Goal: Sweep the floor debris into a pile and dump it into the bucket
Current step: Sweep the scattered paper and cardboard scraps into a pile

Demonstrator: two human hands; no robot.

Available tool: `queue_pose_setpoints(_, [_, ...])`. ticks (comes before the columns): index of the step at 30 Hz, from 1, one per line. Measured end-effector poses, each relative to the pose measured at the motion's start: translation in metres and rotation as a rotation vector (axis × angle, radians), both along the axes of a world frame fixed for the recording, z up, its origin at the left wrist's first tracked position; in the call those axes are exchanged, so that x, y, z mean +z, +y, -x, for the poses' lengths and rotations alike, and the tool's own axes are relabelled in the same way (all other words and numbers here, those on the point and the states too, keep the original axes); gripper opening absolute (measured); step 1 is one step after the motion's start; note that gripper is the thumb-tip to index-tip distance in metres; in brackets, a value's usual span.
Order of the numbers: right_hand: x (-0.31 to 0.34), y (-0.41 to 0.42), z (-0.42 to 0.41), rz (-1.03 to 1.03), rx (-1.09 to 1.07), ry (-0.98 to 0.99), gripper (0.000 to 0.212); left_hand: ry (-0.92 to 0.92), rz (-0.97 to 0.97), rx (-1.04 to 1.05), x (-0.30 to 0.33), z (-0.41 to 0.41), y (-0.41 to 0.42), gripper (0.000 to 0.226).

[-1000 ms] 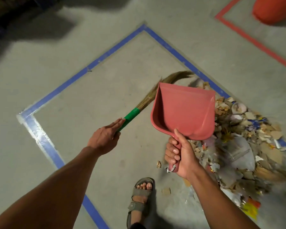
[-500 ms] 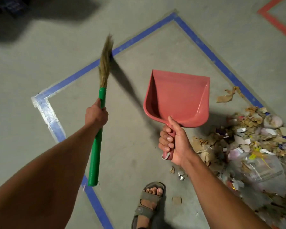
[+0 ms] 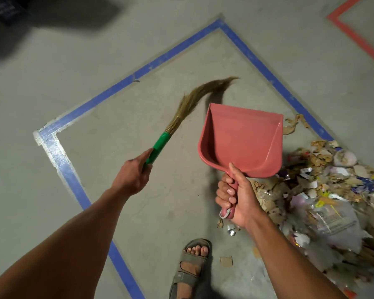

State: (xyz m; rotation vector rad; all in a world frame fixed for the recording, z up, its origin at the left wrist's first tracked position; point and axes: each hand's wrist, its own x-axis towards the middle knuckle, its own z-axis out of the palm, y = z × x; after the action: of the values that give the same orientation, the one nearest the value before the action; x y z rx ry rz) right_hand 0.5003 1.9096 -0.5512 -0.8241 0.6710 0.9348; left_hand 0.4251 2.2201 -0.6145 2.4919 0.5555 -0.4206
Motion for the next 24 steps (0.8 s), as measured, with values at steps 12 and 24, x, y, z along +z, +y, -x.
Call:
queue_pose_setpoints(12, [-0.018, -0.031, 0.013, -0.002, -0.089, 0.026, 0.045, 0.158, 0.016, 0.424, -0.025, -0.071, 0.000, 0.036])
queue_pose_setpoints(24, [-0.020, -0.107, 0.038, 0.037, -0.295, 0.028, 0.046, 0.227, 0.106, -0.529, -0.045, -0.102, -0.214, 0.058])
